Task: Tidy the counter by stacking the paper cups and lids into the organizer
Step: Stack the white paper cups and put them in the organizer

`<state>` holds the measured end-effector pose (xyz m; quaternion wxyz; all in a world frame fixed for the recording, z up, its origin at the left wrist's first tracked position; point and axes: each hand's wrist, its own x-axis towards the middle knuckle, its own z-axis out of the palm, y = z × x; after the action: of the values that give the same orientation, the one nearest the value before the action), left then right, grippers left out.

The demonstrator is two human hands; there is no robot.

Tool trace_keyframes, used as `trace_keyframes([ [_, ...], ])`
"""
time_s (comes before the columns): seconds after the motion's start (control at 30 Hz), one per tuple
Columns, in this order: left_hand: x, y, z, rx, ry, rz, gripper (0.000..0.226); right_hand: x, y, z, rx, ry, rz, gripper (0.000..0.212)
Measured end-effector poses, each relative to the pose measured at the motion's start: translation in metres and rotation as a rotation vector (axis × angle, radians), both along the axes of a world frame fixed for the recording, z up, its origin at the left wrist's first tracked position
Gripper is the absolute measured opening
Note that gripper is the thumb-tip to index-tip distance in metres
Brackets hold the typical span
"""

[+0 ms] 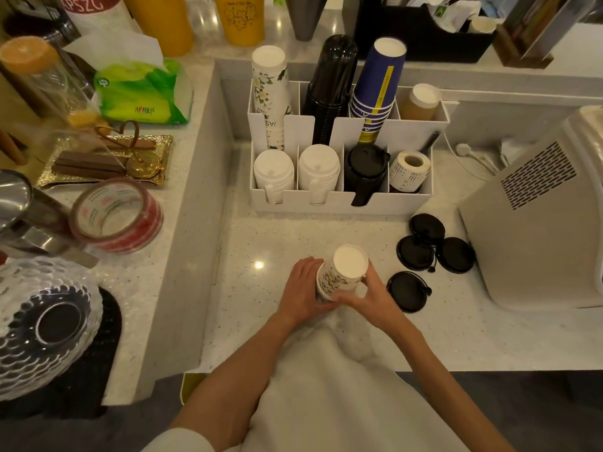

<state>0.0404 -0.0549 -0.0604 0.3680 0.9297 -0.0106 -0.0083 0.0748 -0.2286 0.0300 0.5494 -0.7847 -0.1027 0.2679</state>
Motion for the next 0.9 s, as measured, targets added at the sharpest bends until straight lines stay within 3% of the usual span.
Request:
trace_keyframes([
  [0.3,0.002,0.006,-0.002,-0.026,0.050,-0.054,0.095,-0.005,0.016,-0.042,-0.062,-0.010,-0.122,0.101],
  [0.47,0.009,0.014,0.008,-0.039,0.205,-0.144,0.091,-0.002,0.013,-0.035,-0.082,-0.010,-0.124,0.101],
  [0.53,0.013,0.028,0.019,-0.218,0.301,-0.180,0.079,0.007,0.011,-0.025,-0.074,-0.011,-0.095,0.095],
  [0.6,0.021,0.048,0.036,-0.463,0.254,-0.029,0.075,0.025,0.012,-0.007,-0.055,-0.024,-0.081,0.094],
  [0.63,0.027,0.058,0.046,-0.505,0.133,0.139,0.078,0.037,0.014,0.008,-0.050,-0.043,-0.073,0.095],
  [0.7,0.047,0.080,0.068,-0.501,-0.152,0.498,0.071,0.066,0.025,0.047,-0.023,-0.089,-0.049,0.092],
  [0.77,0.075,0.103,0.093,-0.429,-0.287,0.791,0.049,0.095,0.042,0.097,0.038,-0.138,-0.044,0.083],
  [0.83,0.103,0.125,0.111,-0.357,-0.184,0.894,0.038,0.123,0.066,0.149,0.105,-0.210,-0.047,0.073],
  [0.9,0.120,0.138,0.123,-0.483,-0.048,0.804,0.030,0.153,0.095,0.198,0.164,-0.311,-0.026,0.075],
])
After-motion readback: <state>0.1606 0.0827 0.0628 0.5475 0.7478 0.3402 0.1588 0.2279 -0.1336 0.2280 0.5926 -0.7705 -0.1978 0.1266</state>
